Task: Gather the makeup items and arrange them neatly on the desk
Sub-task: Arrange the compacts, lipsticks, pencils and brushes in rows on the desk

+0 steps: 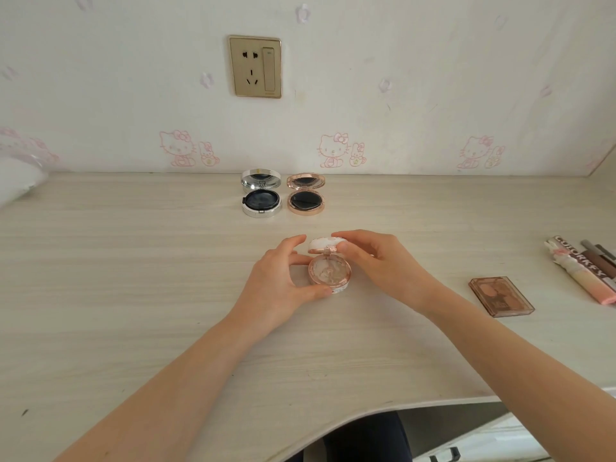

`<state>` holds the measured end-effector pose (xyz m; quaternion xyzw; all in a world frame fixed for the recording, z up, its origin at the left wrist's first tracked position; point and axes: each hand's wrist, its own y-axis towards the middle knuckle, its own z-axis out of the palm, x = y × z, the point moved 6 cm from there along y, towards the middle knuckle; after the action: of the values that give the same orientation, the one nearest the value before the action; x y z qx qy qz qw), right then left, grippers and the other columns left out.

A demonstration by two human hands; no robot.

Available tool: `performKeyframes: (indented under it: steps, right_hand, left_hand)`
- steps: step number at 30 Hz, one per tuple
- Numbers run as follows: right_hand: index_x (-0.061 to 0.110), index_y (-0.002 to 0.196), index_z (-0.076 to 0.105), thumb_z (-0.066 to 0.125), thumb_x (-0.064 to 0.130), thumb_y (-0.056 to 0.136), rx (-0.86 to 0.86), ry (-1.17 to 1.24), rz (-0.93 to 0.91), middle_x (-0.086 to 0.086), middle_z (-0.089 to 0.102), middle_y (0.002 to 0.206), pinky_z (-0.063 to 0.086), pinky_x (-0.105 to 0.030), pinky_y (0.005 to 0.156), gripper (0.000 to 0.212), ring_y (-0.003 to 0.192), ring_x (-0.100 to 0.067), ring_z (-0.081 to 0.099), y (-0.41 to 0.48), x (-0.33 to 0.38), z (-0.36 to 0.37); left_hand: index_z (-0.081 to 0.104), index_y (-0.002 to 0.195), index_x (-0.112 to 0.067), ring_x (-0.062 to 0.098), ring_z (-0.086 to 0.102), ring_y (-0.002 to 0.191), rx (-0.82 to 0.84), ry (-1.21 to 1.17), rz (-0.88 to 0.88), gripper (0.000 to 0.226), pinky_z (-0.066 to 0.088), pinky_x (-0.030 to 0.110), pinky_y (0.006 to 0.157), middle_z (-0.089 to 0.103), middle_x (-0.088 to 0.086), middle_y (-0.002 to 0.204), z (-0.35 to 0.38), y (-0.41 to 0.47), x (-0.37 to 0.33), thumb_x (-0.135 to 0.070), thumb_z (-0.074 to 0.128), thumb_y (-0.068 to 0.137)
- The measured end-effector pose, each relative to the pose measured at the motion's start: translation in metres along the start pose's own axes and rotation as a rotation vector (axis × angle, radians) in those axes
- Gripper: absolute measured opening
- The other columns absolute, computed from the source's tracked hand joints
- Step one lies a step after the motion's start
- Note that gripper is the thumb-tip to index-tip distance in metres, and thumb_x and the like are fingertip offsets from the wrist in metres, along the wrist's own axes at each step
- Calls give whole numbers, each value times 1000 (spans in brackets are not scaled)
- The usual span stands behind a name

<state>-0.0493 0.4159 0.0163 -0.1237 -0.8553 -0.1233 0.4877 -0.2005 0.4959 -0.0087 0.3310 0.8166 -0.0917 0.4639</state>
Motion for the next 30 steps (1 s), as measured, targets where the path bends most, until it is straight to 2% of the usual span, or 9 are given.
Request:
performKeyframes:
  steps: [2,4,8,12,16,19,24,27,30]
  right_hand:
    - [17,119,65,54,29,96,21,28,5,9,70,111,48,-21,94,29,104,0,63,1,3,0]
    - [14,119,66,54,25,96,37,61,5,8,70,111,48,-14,89,28,101,1,64,1,6,-1]
    - [17,118,65,54,24,96,58,73,22,13,69,109,44,-5,82,26,98,8,63,1,5,-2]
    - [17,120,65,55,28,95,48,64,48,10,70,111,46,-10,88,29,101,5,63,3,4,-3]
    - [21,126,60,56,33,94,19,66,84,10,68,114,46,-24,98,35,106,-1,62,-2,-1,-3]
    - [23,134,50,57,35,93,-90,8,133,14,65,111,42,-18,91,43,109,-3,57,-12,-8,-7]
    - [22,132,53,59,33,91,-204,-138,141,13,65,114,40,-22,95,43,112,-7,56,-31,-18,-9]
    - [20,131,55,58,35,92,-194,-290,93,10,60,125,31,-14,94,42,119,-6,49,-40,-15,-3]
    - [25,127,57,58,40,91,-161,-380,-16,13,59,124,31,-14,94,39,121,-10,47,-42,-9,6]
  left_hand:
    - [41,138,-31,3,47,121,1,3,-3,92,30,18,95,62,-28,99,0,0,0,-37,89,60]
    - [41,137,-31,3,48,120,3,3,-1,92,30,19,95,62,-28,99,0,0,0,-37,89,60]
    - [41,137,-31,3,48,121,-2,-4,0,91,31,19,96,65,-23,104,0,0,1,-36,89,59]
    - [43,135,-32,3,49,122,-13,-15,-3,90,33,19,97,68,-15,112,0,-1,2,-37,89,58]
    - [44,134,-33,1,47,123,-10,-18,-7,89,31,18,96,66,-14,118,-1,-2,0,-40,89,58]
    - [45,134,-33,0,48,123,2,-31,-15,91,32,18,96,66,-15,118,-2,-2,1,-42,89,56]
    - [47,132,-31,-2,51,118,-5,-15,-21,85,34,15,92,60,-31,90,-4,-5,-3,-37,90,59]
    - [55,121,-27,-8,56,104,-36,-9,-36,73,35,3,82,64,-25,93,-4,-6,-4,-35,90,58]
    - [65,104,-20,-17,58,91,-65,-18,-31,56,37,-3,75,70,-15,101,-2,-8,-8,-33,91,57]
